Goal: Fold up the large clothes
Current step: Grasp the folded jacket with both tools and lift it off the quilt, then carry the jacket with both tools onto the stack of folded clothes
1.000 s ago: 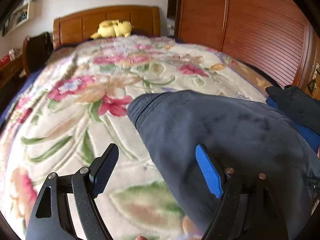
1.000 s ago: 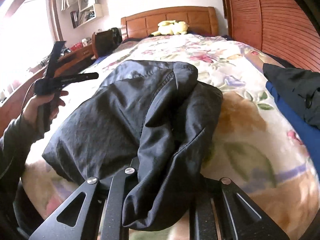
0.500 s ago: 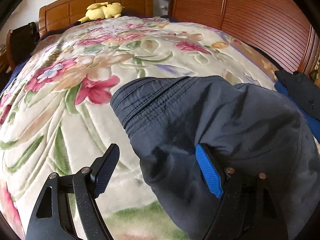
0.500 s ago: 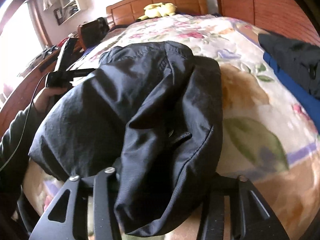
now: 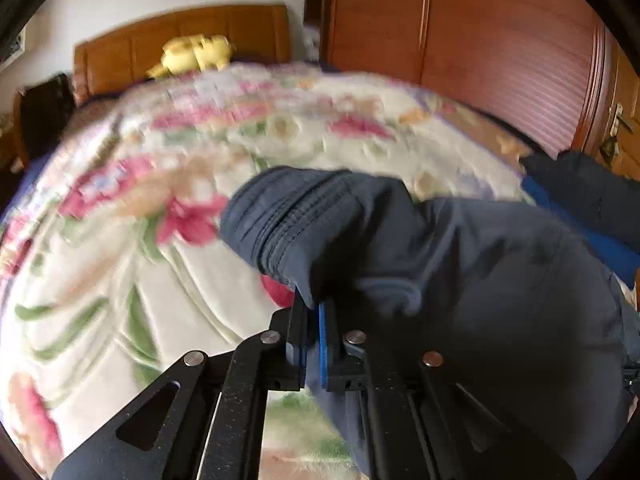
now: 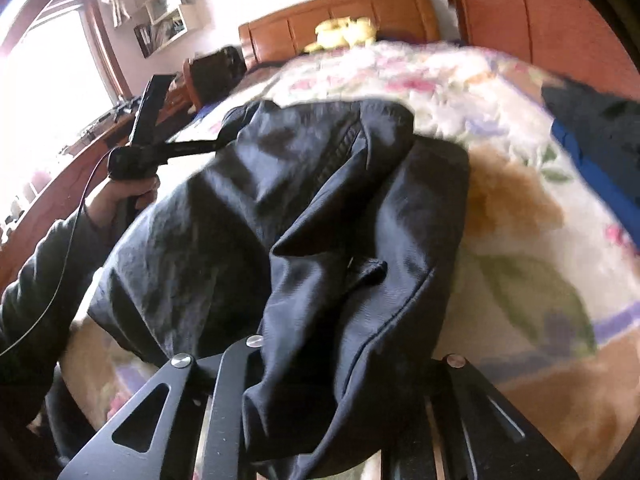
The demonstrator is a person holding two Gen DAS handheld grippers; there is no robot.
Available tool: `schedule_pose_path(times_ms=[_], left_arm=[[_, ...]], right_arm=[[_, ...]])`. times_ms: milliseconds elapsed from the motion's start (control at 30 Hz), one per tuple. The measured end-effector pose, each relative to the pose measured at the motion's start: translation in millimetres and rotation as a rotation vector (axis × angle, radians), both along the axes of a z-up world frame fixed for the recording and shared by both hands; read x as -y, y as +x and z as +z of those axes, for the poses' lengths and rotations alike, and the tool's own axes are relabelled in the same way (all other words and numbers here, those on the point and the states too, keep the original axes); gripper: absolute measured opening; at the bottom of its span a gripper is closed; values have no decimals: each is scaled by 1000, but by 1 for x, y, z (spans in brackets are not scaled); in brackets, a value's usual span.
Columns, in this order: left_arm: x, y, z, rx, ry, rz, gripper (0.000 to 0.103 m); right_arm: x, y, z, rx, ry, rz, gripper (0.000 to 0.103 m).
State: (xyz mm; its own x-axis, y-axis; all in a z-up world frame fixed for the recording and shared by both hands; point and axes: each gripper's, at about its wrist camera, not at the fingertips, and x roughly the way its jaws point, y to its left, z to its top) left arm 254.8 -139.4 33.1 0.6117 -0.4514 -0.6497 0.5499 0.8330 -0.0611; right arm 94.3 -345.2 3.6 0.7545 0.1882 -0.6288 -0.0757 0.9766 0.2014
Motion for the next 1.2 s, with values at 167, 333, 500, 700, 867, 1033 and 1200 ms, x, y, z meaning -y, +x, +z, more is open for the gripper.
schedule_pose_path(times_ms=[167,333,500,700,867,1033,1200], left_arm=[[2,-25,36,99,3,-9,4],[5,-42,60,176,-18,8,4],[24,-48,87,224,-37,12,4],[86,-48,135,276,-77,-15,4],[179,-56,181,321,-105,-101,4],[276,-70,203,327,-148,-203,4],[366,-93,195,284,-154,-299,4]], right_arm=[[1,-1,15,61,-23,3,14],[17,-8,21,107,-50,-3,13],[39,-16,44,157,-91,-14,13],[85,-23,89,196,-197,-53,12],[148,-52,146,220,-296,-154,12],[225,-93,189,215,-419,-306,12],[285,-121,193,135,-505,-430,12]])
